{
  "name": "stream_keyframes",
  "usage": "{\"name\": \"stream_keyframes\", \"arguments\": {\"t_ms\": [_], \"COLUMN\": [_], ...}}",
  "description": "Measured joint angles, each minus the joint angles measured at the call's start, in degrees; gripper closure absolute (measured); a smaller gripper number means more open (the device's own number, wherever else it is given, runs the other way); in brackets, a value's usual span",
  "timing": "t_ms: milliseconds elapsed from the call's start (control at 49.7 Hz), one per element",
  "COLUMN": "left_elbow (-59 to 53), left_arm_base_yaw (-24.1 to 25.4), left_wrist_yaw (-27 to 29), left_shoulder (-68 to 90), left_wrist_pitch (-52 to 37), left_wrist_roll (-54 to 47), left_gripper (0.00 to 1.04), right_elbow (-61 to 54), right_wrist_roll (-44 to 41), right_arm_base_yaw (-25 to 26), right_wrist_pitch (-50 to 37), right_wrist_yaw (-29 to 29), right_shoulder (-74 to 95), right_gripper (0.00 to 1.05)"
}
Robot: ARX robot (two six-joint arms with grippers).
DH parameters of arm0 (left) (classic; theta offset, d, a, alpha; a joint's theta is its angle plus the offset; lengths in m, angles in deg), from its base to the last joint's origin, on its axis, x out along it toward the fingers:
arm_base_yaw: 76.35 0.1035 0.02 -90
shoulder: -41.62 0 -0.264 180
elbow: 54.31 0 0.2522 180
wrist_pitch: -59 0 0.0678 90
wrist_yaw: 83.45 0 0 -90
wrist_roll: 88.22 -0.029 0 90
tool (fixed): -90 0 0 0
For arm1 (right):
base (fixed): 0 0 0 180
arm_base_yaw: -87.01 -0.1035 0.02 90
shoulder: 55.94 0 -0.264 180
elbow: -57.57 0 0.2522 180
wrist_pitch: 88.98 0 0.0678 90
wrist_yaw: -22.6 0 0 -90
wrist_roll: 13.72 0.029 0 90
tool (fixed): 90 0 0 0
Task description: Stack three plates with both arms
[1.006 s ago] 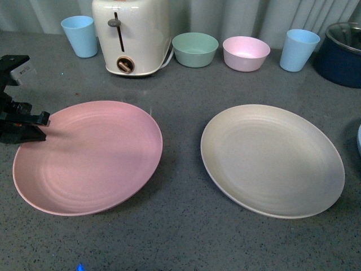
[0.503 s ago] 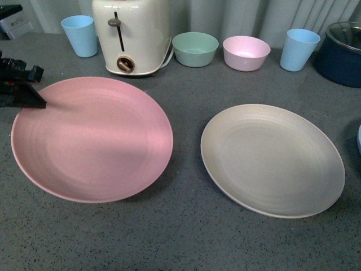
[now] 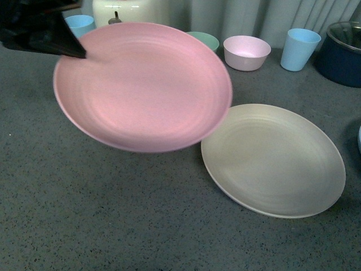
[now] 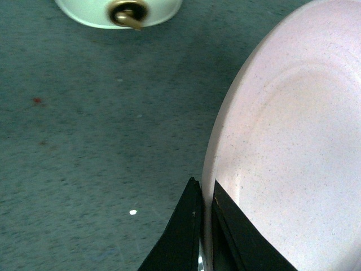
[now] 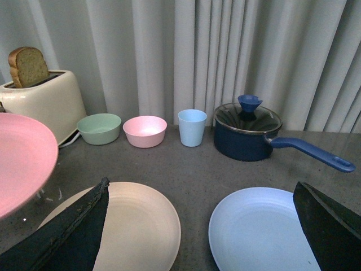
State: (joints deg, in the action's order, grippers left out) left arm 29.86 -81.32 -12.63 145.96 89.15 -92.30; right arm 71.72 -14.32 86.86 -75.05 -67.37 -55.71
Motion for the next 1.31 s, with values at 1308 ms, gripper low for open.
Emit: {"name": "stream_keyframes", "arguments": {"t_ms": [1308], "left_elbow": [6.82], "left_arm_base_yaw": [-25.27], "left_wrist_yaw": [12.15], "left_shoulder": [16.11], "left_wrist_pitch": [-7.45], "left_wrist_roll": [21.94], "left_gripper": [1.01], "right_elbow": [0.00], "right_wrist_roll": [0.00], "right_arm_base_yaw": [0.00], "right_wrist_pitch": [0.00], "right_wrist_yaw": [0.00], "right_shoulder": [0.00], "right_gripper": [0.08]}}
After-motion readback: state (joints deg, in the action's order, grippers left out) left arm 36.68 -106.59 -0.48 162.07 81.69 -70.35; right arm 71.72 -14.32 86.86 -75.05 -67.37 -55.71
